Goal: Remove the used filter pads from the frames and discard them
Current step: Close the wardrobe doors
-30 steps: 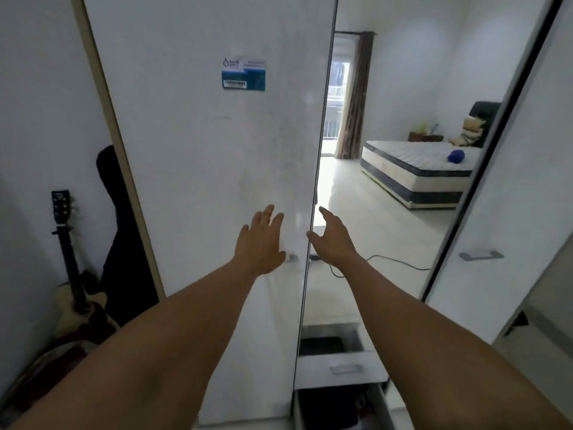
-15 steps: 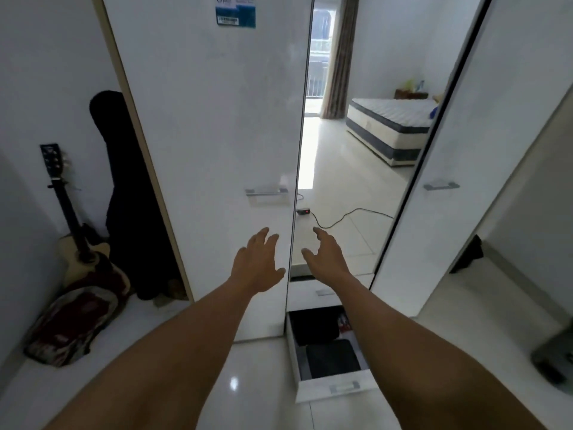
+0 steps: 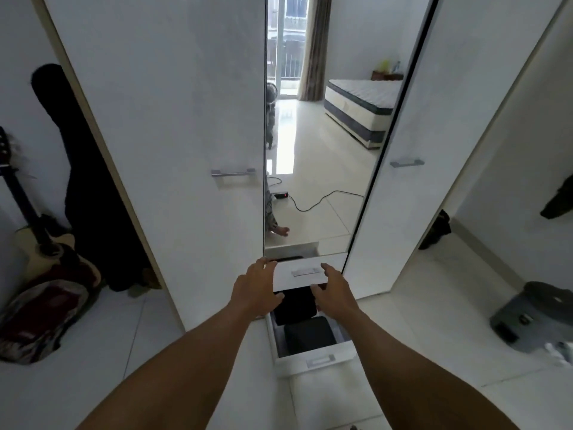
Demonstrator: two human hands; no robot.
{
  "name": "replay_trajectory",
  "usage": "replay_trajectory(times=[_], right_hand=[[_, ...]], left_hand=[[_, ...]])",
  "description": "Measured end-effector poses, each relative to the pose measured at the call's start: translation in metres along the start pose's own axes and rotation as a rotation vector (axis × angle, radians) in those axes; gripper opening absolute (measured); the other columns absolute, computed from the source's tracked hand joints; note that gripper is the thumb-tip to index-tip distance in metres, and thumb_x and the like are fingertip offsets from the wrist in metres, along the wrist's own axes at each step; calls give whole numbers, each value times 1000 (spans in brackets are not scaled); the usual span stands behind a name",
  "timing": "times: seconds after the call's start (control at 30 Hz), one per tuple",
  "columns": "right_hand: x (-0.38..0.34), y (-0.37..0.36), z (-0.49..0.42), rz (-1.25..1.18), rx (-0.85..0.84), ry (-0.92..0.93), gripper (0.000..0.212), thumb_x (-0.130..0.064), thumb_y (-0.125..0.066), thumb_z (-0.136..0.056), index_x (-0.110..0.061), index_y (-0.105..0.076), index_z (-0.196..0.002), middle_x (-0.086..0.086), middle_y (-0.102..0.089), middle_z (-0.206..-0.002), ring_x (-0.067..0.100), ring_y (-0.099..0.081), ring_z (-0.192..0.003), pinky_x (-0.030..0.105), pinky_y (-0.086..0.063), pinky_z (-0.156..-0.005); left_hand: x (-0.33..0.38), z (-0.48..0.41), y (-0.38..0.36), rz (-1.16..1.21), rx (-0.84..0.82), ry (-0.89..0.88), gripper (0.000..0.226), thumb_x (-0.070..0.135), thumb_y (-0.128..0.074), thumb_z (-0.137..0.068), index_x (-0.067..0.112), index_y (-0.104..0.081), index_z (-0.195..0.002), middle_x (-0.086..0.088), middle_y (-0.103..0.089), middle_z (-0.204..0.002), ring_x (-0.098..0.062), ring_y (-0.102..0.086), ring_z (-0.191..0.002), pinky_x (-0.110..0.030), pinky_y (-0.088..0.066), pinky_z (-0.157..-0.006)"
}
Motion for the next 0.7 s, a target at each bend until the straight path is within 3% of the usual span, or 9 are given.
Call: replay_trajectory(times=[0.17,0.4,0.57,0.7], right_hand=[[103,-2,-80,-16,-40,-33,66,-50,-51,-74,-31,-46,-137,-4,-58,-134,17,-55,-124,42,-50,-102],[165,29,-160,-31,-138,-32,56,-51,-54,-84,-35,-45,-138,-11,-54,-135,7,-53,-123,37,-49,-104],[179,65,-194,-30,-210,-60,51,-30,-59,-87,-26,-49,-137,-4,-58,-135,15,-58,-121,35,-51,-101],[200,75,-214,-27,-269,-108,51,-19,-58,-95,-15,-45,-144,3,-52,-141,23,-51,-128,32,-43,-106]], left_hand=[[27,-38,-36,30,-80,49,85,49,-67,-85,21,-24,-153,-5,-17,-163,-26,-28,-145,-43,-36,-111],[81,-126,-84,18,-148,149,83,49,-64,-88,21,-22,-154,-4,-14,-163,-24,-27,-146,-41,-35,-113],[106,-182,-119,72,-169,240,81,49,-63,-88,21,-25,-153,-4,-16,-163,-25,-28,-145,-44,-36,-113],[110,-204,-156,115,-209,306,77,45,-65,-86,20,-30,-150,-4,-25,-160,-26,-36,-140,-42,-39,-110]])
Point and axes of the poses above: each hand's wrist, its own z-axis away from the middle knuckle, its own y-axis out of the back of the hand, x = y × z, the point moved 2 cm from there along -z, towards the middle knuckle
